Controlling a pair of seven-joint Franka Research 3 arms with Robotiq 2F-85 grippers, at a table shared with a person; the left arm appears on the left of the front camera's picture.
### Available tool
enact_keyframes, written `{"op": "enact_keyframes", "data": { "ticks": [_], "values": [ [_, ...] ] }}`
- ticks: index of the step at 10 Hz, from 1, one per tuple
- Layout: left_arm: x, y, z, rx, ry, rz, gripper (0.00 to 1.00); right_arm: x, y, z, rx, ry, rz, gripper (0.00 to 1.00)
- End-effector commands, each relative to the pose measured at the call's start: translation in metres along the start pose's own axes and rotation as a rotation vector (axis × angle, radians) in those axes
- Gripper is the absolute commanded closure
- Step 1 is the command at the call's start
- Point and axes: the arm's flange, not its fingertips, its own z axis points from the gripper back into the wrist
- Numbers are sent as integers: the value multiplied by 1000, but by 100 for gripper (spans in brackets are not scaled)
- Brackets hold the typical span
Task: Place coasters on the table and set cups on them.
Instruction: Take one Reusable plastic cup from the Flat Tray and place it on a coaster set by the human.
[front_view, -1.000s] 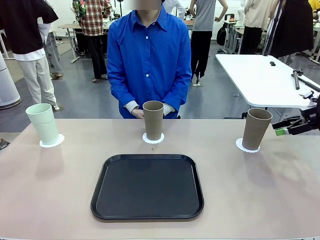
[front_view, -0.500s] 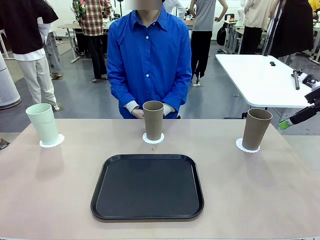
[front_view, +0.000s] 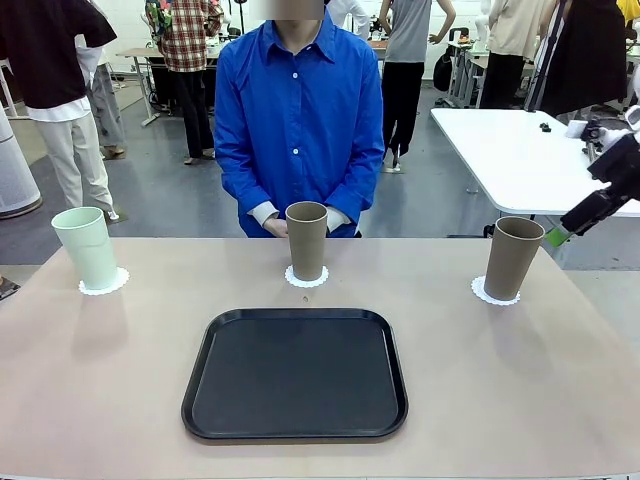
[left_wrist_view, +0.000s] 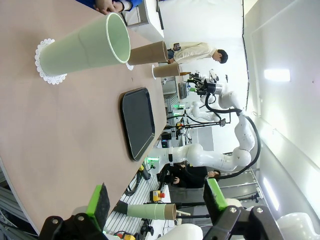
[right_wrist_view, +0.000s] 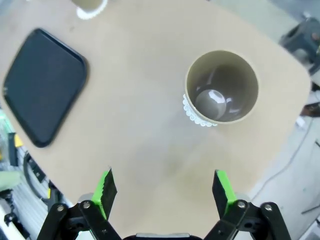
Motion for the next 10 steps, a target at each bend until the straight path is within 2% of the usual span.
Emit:
{"op": "enact_keyframes", "data": {
  "ticks": [1, 2, 3, 10],
  "values": [
    [-1, -2, 1, 6, -1, 4, 0, 9, 12, -3, -65, 42, -55, 0],
    [-1, -2, 1, 6, -1, 4, 0, 14, 10, 0, -99, 57, -100, 0],
    [-1, -2, 1, 6, -1, 4, 0, 8, 10, 2, -31, 15, -21, 0],
    [-1, -2, 1, 6, -1, 4, 0, 8, 10, 2, -31, 15, -21, 0]
  ]
}}
